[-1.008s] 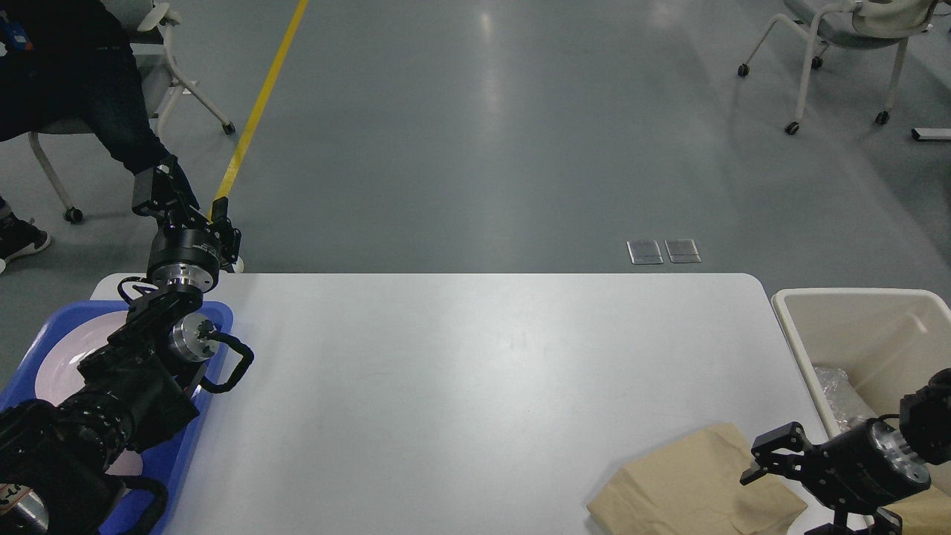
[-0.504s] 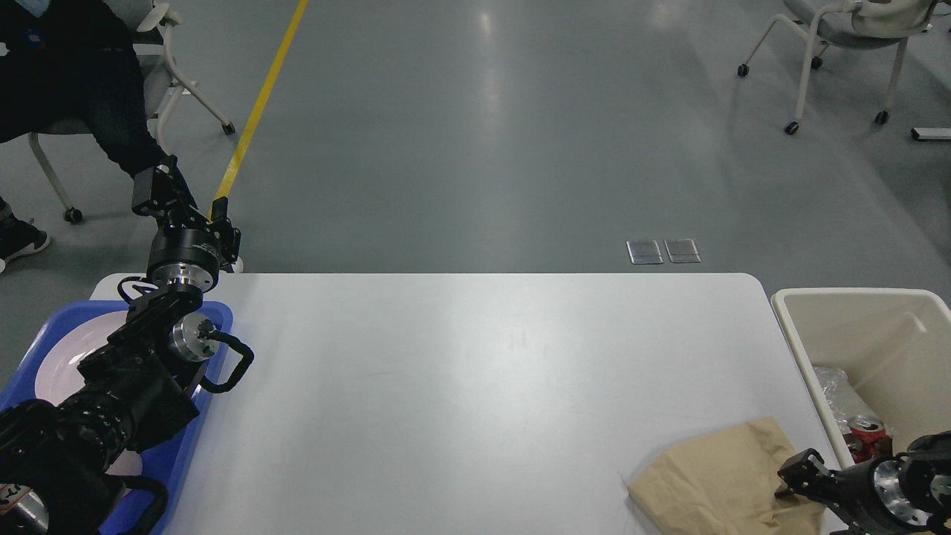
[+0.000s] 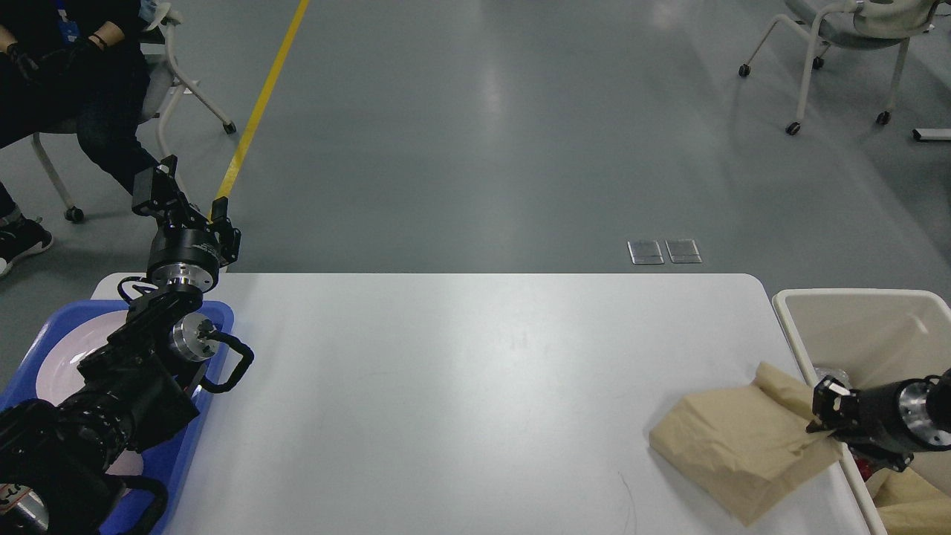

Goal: Tidy desktop
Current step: 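Lift the brown paper bag and drop it into the white bin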

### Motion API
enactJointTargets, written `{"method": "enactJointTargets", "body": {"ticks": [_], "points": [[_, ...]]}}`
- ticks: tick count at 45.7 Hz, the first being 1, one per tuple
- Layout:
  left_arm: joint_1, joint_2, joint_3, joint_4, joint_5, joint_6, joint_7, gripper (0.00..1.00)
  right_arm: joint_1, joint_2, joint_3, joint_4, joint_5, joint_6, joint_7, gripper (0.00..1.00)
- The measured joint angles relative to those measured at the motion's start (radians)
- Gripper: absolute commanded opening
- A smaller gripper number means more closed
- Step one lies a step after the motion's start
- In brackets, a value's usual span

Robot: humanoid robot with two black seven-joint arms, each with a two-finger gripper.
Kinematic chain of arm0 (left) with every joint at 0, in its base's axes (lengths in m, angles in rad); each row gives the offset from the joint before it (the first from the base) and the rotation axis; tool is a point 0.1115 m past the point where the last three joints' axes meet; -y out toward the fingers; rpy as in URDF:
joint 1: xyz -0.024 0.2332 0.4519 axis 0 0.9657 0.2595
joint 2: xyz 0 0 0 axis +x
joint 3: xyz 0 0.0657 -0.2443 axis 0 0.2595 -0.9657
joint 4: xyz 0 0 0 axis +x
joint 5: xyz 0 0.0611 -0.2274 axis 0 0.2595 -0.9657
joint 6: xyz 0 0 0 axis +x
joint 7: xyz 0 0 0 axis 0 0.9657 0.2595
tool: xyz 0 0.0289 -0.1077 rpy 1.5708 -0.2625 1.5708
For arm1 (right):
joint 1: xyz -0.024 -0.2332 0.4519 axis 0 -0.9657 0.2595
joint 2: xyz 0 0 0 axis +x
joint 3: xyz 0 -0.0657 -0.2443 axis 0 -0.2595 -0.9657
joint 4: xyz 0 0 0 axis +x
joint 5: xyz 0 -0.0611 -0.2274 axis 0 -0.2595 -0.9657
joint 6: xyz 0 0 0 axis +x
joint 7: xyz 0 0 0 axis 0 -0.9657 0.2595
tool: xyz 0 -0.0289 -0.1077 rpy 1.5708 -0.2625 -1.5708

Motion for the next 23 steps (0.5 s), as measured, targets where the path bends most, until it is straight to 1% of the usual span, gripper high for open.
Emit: {"method": "enactJointTargets", "body": {"ticks": [4,5,13,23], "points": [[0.0,0.0,0.0,0.0,0.0,0.0,0.0,0.96,0.076,-0.022,-0.002,0.003,-0.001,0.019,-0.001,0.0],[0.0,0.0,0.0,0.0,0.0,0.0,0.0,0.96,0.124,-0.034,-0.002,0.003,-0.001,0.037,-0.001,0.0],[0.0,0.0,0.0,0.0,0.0,0.0,0.0,0.96,0.298,-0.075,-0.003,0.002,-0.003,0.118,-0.001,0.0],[0.0,0.0,0.0,0.0,-0.001,0.0,0.0,0.96,0.582,-0.173,0.005,-0.005,-0.002,0.281,0.002,0.0]]}}
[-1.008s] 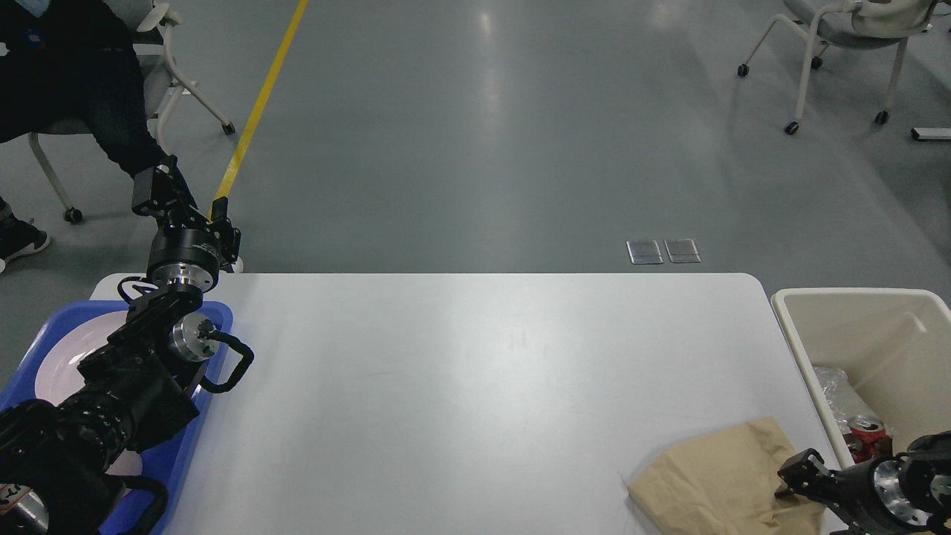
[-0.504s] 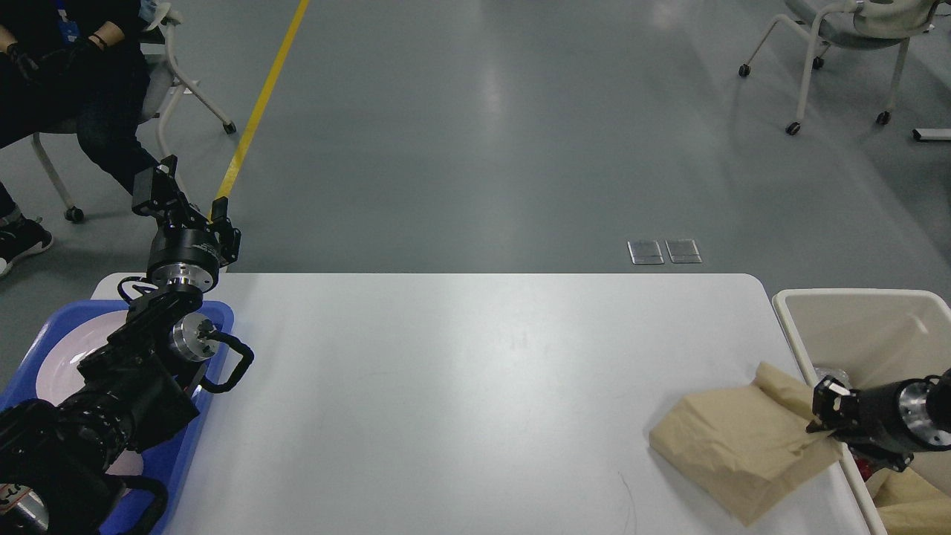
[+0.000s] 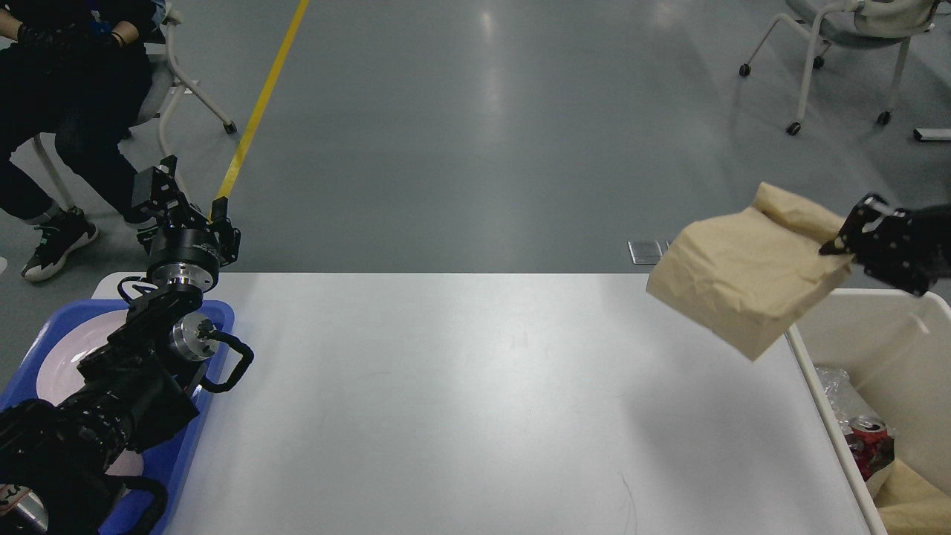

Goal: Tidy desktop
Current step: 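Lift the brown paper bag and drop it into the white bin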

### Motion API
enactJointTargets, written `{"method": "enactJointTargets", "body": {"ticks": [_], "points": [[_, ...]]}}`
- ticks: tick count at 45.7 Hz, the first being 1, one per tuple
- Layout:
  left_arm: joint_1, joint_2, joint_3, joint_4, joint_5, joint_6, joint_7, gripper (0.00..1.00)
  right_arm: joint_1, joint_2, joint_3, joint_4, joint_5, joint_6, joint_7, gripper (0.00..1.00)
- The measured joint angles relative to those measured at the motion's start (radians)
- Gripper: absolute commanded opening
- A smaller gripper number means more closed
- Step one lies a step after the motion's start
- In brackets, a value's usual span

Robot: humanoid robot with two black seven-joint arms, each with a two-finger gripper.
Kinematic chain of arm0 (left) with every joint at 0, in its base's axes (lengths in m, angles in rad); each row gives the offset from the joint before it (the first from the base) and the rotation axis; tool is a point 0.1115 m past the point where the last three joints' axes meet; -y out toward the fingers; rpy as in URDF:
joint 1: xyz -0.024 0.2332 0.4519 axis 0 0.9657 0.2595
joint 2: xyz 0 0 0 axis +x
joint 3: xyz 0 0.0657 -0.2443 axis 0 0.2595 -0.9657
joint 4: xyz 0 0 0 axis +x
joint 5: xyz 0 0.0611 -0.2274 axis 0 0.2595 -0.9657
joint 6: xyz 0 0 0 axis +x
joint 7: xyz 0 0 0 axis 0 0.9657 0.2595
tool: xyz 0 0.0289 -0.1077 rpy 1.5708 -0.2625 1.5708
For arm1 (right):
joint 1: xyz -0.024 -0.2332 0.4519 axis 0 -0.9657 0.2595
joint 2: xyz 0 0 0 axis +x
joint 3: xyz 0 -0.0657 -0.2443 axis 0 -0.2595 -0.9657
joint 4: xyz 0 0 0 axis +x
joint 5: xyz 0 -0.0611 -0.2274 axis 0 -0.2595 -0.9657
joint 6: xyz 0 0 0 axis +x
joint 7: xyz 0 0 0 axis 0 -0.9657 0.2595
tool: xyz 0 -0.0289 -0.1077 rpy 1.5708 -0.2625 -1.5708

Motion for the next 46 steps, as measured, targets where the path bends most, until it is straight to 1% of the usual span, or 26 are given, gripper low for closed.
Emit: {"method": "enactJointTargets", "body": {"ticks": [4,9,12,15,21,23,25,31,32,33,35,36,41,46], "points": [[0.0,0.0,0.0,0.0,0.0,0.0,0.0,0.96,0.077,-0.022,0.002,-0.013,0.0,0.029,0.0,0.0],[0.0,0.0,0.0,0.0,0.0,0.0,0.0,0.96,0.084,-0.029,-0.003,-0.093,-0.001,0.018,-0.001,0.0],[0.0,0.0,0.0,0.0,0.0,0.0,0.0,0.96,0.025,-0.027,-0.011,-0.177,0.0,-0.005,-0.002,0.0],[0.0,0.0,0.0,0.0,0.0,0.0,0.0,0.96,-0.091,-0.015,-0.005,-0.261,0.004,-0.042,-0.003,0.0],[0.0,0.0,0.0,0.0,0.0,0.0,0.0,0.96,-0.343,0.042,0.019,-0.398,0.06,-0.19,-0.003,0.0],[0.0,0.0,0.0,0.0,0.001,0.0,0.0,0.96,-0.418,0.059,0.021,-0.425,0.088,-0.249,-0.003,0.0],[0.0,0.0,0.0,0.0,0.001,0.0,0.0,0.96,-0.511,0.08,0.023,-0.451,0.121,-0.33,-0.002,0.0],[0.0,0.0,0.0,0.0,0.0,0.0,0.0,0.96,-0.686,0.14,0.05,-0.495,0.15,-0.484,-0.001,0.0],[0.0,0.0,0.0,0.0,0.0,0.0,0.0,0.96,-0.71,0.149,0.06,-0.505,0.151,-0.501,-0.001,0.16],[0.0,0.0,0.0,0.0,0.0,0.0,0.0,0.96,-0.736,0.157,0.071,-0.517,0.151,-0.515,-0.001,0.38],[0.0,0.0,0.0,0.0,0.0,0.0,0.0,0.96,-0.793,0.173,0.102,-0.549,0.152,-0.54,-0.001,0.9],[0.0,0.0,0.0,0.0,0.0,0.0,0.0,0.96,-0.819,0.18,0.118,-0.566,0.152,-0.549,-0.001,1.0],[0.0,0.0,0.0,0.0,0.001,0.0,0.0,0.96,-0.945,0.224,0.215,-0.675,0.152,-0.581,0.002,1.0],[0.0,0.0,0.0,0.0,0.001,0.0,0.0,0.96,-1.05,0.304,0.332,-0.762,0.151,-0.593,0.005,1.0]]}}
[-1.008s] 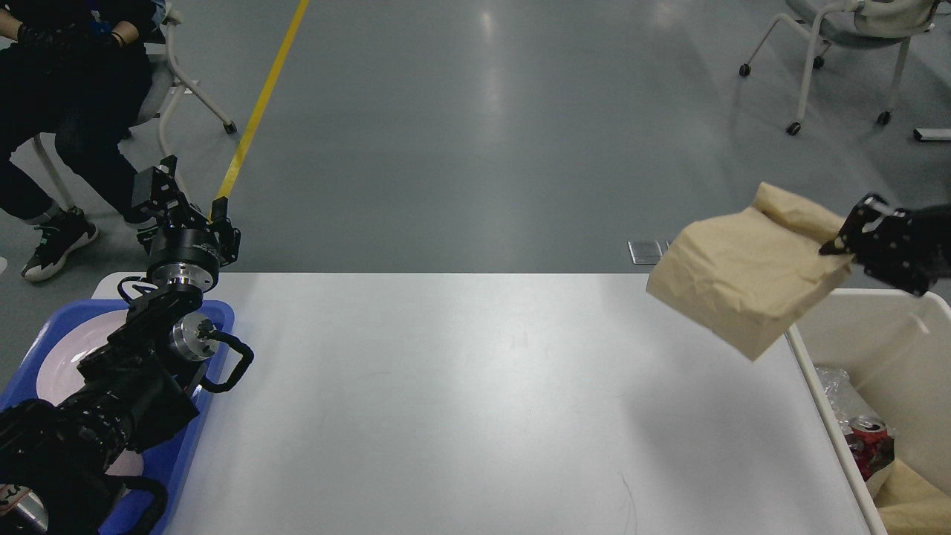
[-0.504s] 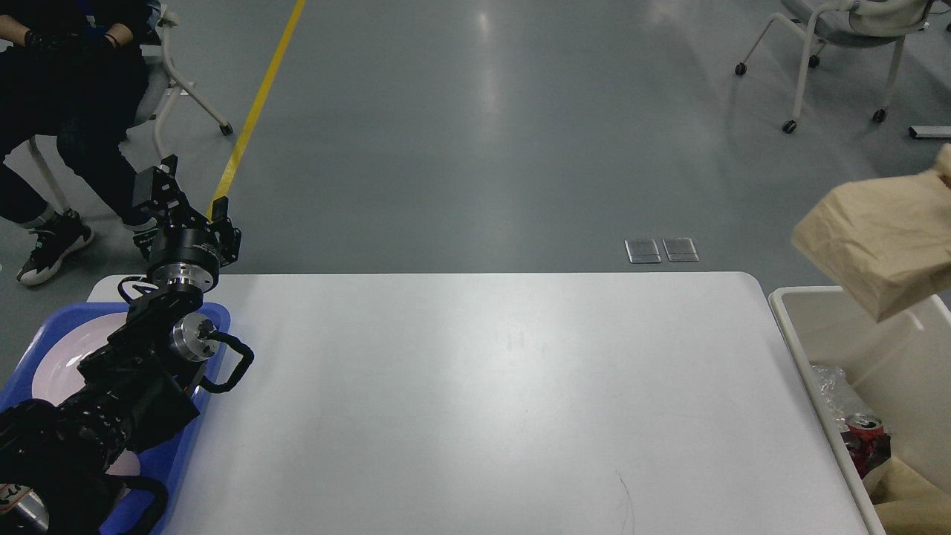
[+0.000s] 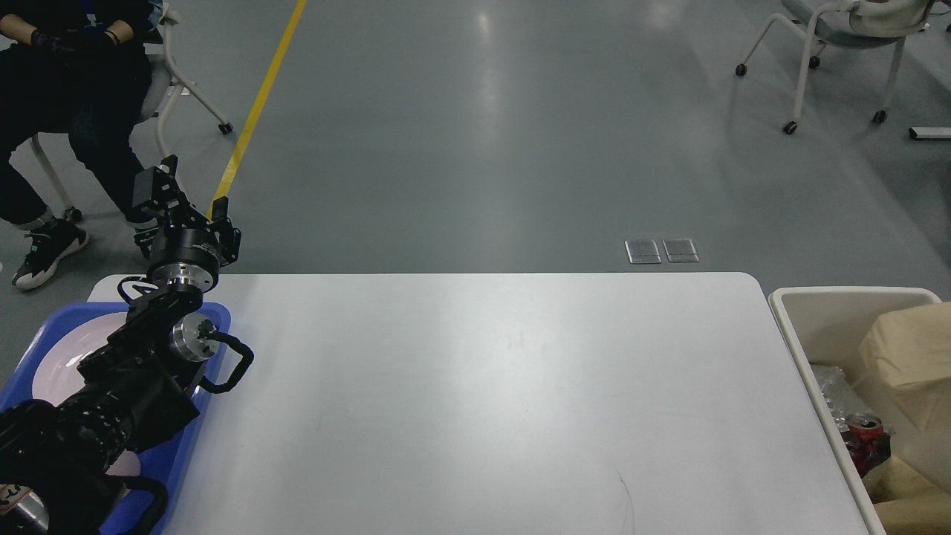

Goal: Tidy desktop

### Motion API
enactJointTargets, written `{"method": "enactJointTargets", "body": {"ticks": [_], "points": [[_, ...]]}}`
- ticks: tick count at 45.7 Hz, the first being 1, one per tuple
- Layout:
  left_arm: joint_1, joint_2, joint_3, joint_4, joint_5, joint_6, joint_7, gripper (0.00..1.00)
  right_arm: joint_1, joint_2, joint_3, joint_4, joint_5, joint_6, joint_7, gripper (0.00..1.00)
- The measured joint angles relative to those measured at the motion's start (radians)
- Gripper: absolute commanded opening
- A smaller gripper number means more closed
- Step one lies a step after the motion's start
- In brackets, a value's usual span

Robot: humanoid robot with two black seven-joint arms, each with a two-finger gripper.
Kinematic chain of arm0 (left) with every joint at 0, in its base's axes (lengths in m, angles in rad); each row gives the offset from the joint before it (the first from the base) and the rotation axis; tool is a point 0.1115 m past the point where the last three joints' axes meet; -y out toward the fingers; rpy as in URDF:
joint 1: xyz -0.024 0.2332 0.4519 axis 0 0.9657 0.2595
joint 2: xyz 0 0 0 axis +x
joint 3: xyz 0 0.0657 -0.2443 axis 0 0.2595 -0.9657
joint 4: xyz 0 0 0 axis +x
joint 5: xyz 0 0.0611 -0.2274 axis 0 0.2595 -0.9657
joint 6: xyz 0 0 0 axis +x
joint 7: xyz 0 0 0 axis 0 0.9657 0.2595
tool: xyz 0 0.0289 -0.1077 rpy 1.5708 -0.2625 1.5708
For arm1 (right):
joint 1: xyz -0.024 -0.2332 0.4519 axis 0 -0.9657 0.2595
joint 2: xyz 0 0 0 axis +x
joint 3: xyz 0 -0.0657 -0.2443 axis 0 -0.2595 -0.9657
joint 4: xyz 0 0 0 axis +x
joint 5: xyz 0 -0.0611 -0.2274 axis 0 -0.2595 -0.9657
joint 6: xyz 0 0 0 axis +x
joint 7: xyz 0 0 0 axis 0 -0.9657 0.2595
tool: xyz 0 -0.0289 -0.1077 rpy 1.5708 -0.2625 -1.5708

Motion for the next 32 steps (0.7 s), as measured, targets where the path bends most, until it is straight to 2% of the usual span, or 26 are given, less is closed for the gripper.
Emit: {"method": "enactJointTargets", "body": {"ticks": [6,15,24,28,32], "points": [[0.0,0.0,0.0,0.0,0.0,0.0,0.0,0.96,-0.083,0.056,0.125,-0.05,0.0,-0.003,0.0,1.0],[0.0,0.0,0.0,0.0,-0.001,0.0,0.0,0.96,-0.106,0.104,0.335,-0.062,0.0,-0.004,0.0,1.0],[0.0,0.0,0.0,0.0,-0.001,0.0,0.0,0.96,-0.013,0.157,0.779,-0.023,-0.002,0.001,0.017,1.0],[0.0,0.0,0.0,0.0,-0.001,0.0,0.0,0.96,0.026,0.186,0.92,0.03,-0.002,0.004,0.066,1.0],[0.0,0.0,0.0,0.0,-0.001,0.0,0.0,0.96,0.053,0.227,1.006,0.101,-0.007,0.006,0.174,1.0]]}}
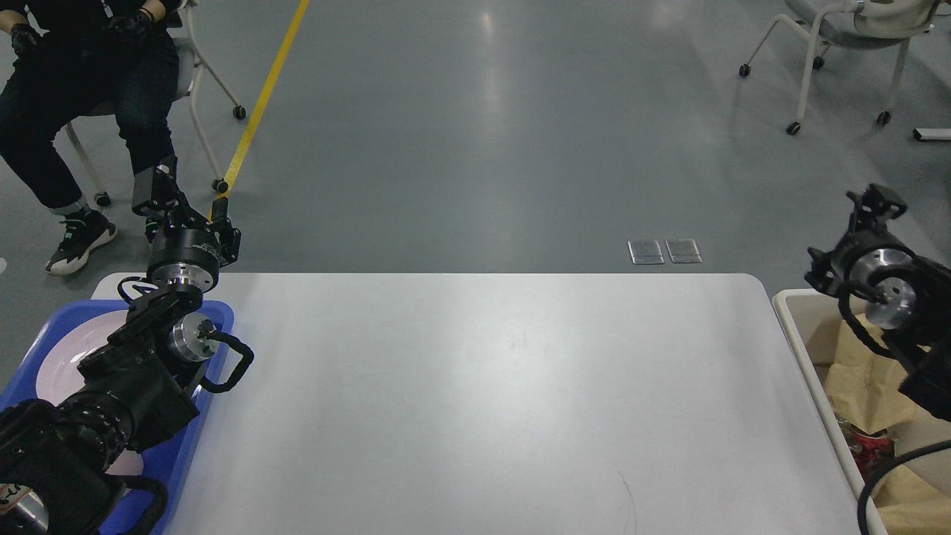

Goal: Tidy desktop

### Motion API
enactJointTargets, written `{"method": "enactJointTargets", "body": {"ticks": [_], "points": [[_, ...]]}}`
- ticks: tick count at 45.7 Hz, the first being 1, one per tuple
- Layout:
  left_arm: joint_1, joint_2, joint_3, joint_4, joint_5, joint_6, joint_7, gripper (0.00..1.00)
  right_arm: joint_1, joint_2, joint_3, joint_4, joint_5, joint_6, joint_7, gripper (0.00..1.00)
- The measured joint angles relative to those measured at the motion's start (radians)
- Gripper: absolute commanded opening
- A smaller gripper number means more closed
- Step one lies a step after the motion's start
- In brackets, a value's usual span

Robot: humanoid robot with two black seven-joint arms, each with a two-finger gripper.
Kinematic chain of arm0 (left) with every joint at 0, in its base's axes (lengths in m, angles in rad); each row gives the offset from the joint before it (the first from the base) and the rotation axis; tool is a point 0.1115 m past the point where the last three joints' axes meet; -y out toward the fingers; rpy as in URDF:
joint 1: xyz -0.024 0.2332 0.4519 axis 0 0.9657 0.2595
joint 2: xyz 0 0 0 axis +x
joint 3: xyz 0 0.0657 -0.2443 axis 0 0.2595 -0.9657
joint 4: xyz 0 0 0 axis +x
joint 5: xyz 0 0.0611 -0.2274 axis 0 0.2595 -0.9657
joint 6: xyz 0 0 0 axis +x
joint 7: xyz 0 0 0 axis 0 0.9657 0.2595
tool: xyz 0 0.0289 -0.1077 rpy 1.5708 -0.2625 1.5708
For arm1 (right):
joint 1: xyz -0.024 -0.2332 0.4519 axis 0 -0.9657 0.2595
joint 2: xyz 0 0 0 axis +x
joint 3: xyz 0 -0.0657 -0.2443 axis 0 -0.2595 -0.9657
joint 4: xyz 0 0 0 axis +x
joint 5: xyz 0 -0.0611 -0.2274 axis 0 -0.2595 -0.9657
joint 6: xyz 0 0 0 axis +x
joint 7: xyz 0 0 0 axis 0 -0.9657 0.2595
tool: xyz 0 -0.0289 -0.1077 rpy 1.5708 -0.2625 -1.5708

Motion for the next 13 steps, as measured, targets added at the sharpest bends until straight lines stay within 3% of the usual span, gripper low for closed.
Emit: {"method": "enactJointTargets", "body": {"ticks": [6,10,13], "points": [[0.0,0.0,0.0,0.0,0.0,0.0,0.0,0.96,0.032,0.093,0.055,0.074,-0.006,0.002,0.184,1.0],[0.0,0.0,0.0,0.0,0.0,0.0,0.0,0.96,0.062,0.165,0.06,0.079,-0.007,0.001,0.239,1.0],[0.0,0.0,0.0,0.0,0.0,0.0,0.0,0.96,0.077,0.208,0.059,0.072,-0.008,-0.001,0.25,1.0]]}}
